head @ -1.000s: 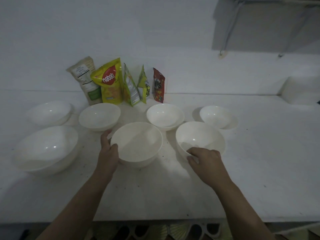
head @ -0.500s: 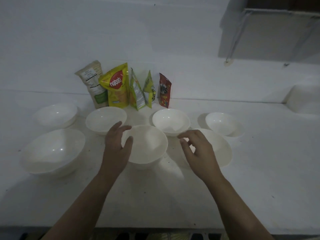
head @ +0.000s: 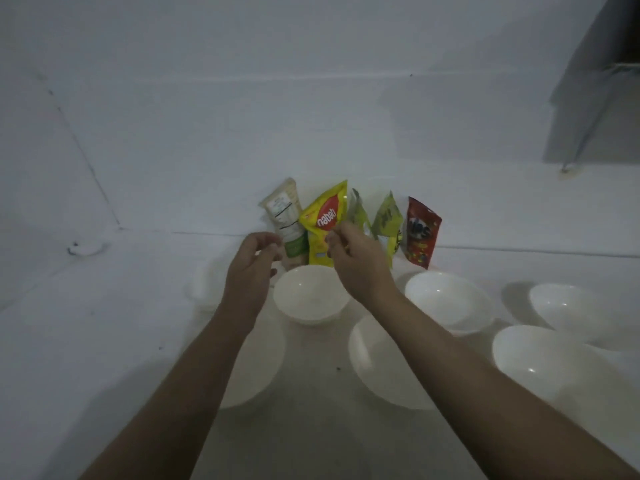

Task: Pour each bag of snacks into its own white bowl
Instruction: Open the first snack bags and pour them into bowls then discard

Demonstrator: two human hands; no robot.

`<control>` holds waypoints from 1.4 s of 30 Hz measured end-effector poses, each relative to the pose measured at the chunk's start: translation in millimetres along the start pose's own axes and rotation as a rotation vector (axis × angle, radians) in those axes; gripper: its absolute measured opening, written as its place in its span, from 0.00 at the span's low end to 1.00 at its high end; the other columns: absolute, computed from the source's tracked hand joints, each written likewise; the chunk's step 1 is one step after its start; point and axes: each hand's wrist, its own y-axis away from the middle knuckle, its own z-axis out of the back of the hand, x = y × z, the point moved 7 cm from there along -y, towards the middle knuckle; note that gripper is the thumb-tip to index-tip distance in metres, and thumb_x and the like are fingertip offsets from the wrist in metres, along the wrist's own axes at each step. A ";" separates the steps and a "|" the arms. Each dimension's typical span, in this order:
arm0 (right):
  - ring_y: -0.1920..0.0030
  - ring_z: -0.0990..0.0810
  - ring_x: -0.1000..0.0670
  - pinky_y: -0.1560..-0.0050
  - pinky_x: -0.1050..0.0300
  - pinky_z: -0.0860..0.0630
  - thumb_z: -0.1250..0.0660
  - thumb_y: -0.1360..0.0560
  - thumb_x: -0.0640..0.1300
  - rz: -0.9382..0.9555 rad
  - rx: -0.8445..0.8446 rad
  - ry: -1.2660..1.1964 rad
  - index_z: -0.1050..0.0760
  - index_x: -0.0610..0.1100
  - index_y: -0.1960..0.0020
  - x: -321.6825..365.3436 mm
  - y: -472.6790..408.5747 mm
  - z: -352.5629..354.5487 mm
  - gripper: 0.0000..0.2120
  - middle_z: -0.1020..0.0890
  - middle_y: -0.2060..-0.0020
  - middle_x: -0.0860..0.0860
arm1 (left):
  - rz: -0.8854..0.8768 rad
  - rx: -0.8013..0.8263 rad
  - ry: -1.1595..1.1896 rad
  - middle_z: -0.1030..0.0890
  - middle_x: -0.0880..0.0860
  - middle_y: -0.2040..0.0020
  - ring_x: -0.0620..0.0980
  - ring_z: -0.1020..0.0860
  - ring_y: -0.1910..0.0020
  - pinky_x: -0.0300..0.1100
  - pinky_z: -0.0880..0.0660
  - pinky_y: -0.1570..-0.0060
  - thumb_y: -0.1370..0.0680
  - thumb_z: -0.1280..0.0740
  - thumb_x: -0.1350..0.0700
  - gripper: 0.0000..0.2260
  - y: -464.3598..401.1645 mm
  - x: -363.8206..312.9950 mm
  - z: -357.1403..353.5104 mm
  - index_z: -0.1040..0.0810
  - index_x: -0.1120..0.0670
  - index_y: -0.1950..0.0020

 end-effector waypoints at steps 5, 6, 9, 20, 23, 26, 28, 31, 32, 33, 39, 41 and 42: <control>0.56 0.25 0.43 0.57 0.49 0.32 0.48 0.16 0.50 -0.153 0.027 0.083 0.31 0.43 0.57 17.6 -73.0 -67.1 0.17 0.22 0.59 0.42 | 0.151 0.052 0.186 0.19 0.50 0.53 0.50 0.21 0.56 0.45 0.26 0.52 0.18 0.42 0.61 0.09 -67.7 13.6 48.6 0.23 0.53 0.52; 0.53 0.25 0.43 0.56 0.49 0.32 0.49 0.15 0.51 -0.183 0.029 0.113 0.29 0.41 0.53 20.7 -90.4 -81.0 0.18 0.21 0.55 0.40 | 0.184 0.052 0.225 0.19 0.51 0.55 0.50 0.21 0.57 0.44 0.26 0.54 0.18 0.42 0.60 0.09 -83.8 17.8 59.7 0.23 0.53 0.52; 0.43 0.23 0.38 0.51 0.48 0.29 0.50 0.16 0.56 -0.292 0.036 0.178 0.30 0.37 0.38 21.0 -143.4 -114.7 0.23 0.21 0.43 0.37 | 0.270 0.057 0.314 0.19 0.50 0.57 0.49 0.21 0.59 0.42 0.26 0.57 0.19 0.40 0.58 0.08 -129.9 32.0 86.4 0.22 0.52 0.53; 0.31 0.28 0.41 0.37 0.49 0.29 0.39 0.21 0.52 -0.607 0.124 0.649 0.52 0.41 0.21 -32.3 -205.6 -199.4 0.35 0.29 0.31 0.41 | 0.421 0.144 0.424 0.19 0.49 0.58 0.49 0.22 0.59 0.44 0.27 0.56 0.17 0.46 0.45 0.17 -225.7 73.8 127.7 0.23 0.52 0.54; 0.36 0.23 0.41 0.43 0.50 0.28 0.42 0.21 0.42 -0.630 0.083 0.696 0.47 0.39 0.25 -27.9 -209.5 -198.7 0.27 0.22 0.36 0.42 | 0.438 0.154 0.413 0.19 0.50 0.58 0.49 0.22 0.58 0.45 0.27 0.54 0.17 0.47 0.44 0.18 -231.1 82.8 131.0 0.23 0.53 0.53; 0.35 0.23 0.42 0.42 0.50 0.27 0.45 0.19 0.39 -0.623 0.065 0.739 0.44 0.37 0.24 -19.3 -216.3 -194.4 0.24 0.24 0.34 0.42 | 0.460 0.198 0.401 0.19 0.50 0.56 0.49 0.22 0.58 0.44 0.27 0.54 0.16 0.47 0.44 0.18 -228.2 88.6 128.8 0.24 0.53 0.52; 0.36 0.23 0.43 0.44 0.51 0.26 0.46 0.19 0.37 -0.589 0.032 0.775 0.36 0.39 0.26 -13.1 -219.2 -188.8 0.21 0.23 0.35 0.44 | 0.457 0.218 0.389 0.20 0.50 0.56 0.49 0.22 0.59 0.44 0.28 0.54 0.16 0.48 0.44 0.18 -226.2 88.8 127.0 0.24 0.53 0.51; 0.41 0.20 0.43 0.50 0.53 0.25 0.43 0.19 0.35 -0.555 -0.037 0.740 0.29 0.36 0.34 -1.7 -211.7 -178.0 0.15 0.20 0.40 0.43 | 0.429 0.216 0.382 0.19 0.50 0.56 0.49 0.22 0.59 0.43 0.28 0.55 0.16 0.48 0.45 0.18 -223.4 79.4 124.4 0.24 0.54 0.51; 0.41 0.20 0.42 0.50 0.52 0.25 0.43 0.19 0.35 -0.530 -0.058 0.723 0.29 0.36 0.34 5.6 -207.8 -174.0 0.14 0.20 0.41 0.42 | 0.413 0.215 0.386 0.19 0.50 0.57 0.49 0.22 0.60 0.43 0.28 0.56 0.16 0.47 0.45 0.18 -222.8 75.7 124.2 0.24 0.54 0.52; 0.41 0.20 0.41 0.52 0.51 0.26 0.43 0.19 0.35 -0.494 -0.084 0.706 0.30 0.36 0.35 14.9 -203.4 -169.9 0.14 0.20 0.41 0.41 | 0.391 0.215 0.395 0.19 0.50 0.57 0.49 0.22 0.60 0.43 0.28 0.57 0.16 0.47 0.45 0.17 -221.7 71.0 124.3 0.23 0.54 0.52; 0.53 0.19 0.38 0.62 0.52 0.34 0.45 0.19 0.37 -0.151 -0.228 0.752 0.40 0.40 0.26 105.1 -169.3 -143.7 0.22 0.19 0.52 0.41 | 0.207 0.224 0.297 0.21 0.50 0.55 0.49 0.25 0.56 0.44 0.27 0.53 0.19 0.40 0.56 0.06 -197.1 29.6 116.8 0.25 0.53 0.52; 0.57 0.22 0.40 0.61 0.52 0.35 0.44 0.20 0.37 -0.075 -0.219 0.723 0.45 0.42 0.22 140.4 -156.6 -139.9 0.26 0.21 0.54 0.43 | 0.131 0.195 0.227 0.22 0.49 0.54 0.48 0.26 0.53 0.45 0.27 0.49 0.19 0.40 0.57 0.05 -188.0 10.8 118.0 0.25 0.51 0.52; 0.58 0.25 0.42 0.61 0.52 0.36 0.44 0.20 0.38 -0.035 -0.206 0.693 0.47 0.43 0.22 156.6 -150.6 -139.5 0.28 0.23 0.55 0.45 | 0.087 0.169 0.198 0.23 0.48 0.54 0.48 0.26 0.53 0.43 0.27 0.48 0.19 0.40 0.57 0.05 -184.2 1.3 120.8 0.25 0.50 0.53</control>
